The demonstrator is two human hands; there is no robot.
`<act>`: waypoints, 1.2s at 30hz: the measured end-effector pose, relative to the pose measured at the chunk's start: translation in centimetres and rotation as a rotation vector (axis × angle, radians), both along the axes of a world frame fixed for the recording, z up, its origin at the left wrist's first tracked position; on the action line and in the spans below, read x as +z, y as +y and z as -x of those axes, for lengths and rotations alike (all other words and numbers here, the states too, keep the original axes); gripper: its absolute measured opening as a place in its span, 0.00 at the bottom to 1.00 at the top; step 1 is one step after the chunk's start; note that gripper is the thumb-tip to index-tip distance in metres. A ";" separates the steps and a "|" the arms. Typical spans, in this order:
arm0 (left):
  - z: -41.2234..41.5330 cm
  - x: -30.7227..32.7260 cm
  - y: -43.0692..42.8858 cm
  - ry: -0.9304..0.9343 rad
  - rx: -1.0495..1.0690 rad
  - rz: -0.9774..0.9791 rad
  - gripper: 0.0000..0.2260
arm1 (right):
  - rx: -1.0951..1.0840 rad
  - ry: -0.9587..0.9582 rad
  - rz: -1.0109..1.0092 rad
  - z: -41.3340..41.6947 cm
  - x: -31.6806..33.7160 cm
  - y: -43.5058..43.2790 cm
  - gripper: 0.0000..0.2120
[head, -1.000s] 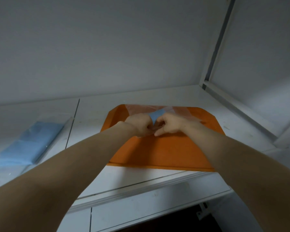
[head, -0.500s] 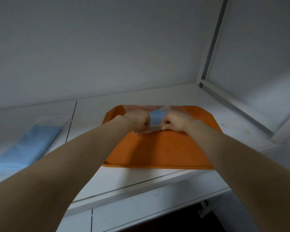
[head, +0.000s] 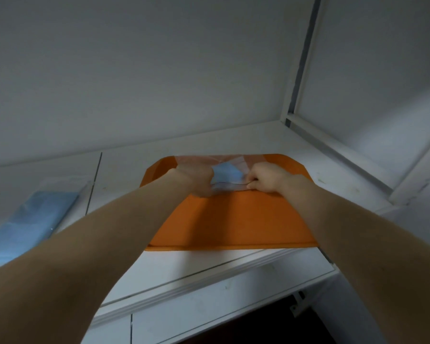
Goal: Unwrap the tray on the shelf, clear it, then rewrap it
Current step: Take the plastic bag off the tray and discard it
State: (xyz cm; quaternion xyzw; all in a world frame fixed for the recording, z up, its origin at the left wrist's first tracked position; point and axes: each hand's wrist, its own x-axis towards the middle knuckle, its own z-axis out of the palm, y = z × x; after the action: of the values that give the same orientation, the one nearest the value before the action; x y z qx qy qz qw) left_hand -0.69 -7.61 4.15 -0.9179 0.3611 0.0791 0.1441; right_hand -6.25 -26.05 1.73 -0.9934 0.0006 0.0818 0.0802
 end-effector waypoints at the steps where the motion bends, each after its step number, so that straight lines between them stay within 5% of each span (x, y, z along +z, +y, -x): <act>1: 0.4 -0.1 -0.6 -0.026 -0.018 0.008 0.16 | 0.007 -0.004 0.006 0.0 0.2 0.0 0.10; 5: 2.0 -0.8 -3.1 -0.082 -0.089 0.233 0.28 | 0.013 -0.007 0.031 0.0 0.6 0.1 0.08; 9: 2.4 -1.0 -4.4 -0.211 -0.169 0.266 0.23 | 0.023 -0.029 0.023 0.1 0.5 0.1 0.11; 14: 2.1 -1.3 -4.8 -0.049 -0.032 0.278 0.13 | -0.002 -0.075 -0.012 0.4 0.0 -0.6 0.09; 31: 1.2 -1.3 -3.3 0.221 -0.030 0.273 0.11 | -0.186 0.011 -0.208 2.1 -0.5 -3.9 0.08; 36: -0.1 0.0 -1.7 0.279 0.102 0.179 0.13 | -0.337 0.045 -0.468 1.8 0.8 -4.7 0.12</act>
State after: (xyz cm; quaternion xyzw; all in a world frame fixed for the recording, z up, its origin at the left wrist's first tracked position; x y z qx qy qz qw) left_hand -0.61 -9.30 4.15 -0.9243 0.3364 0.1803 0.0063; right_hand -8.05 -30.78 2.56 -0.9317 0.1485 0.0872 0.3199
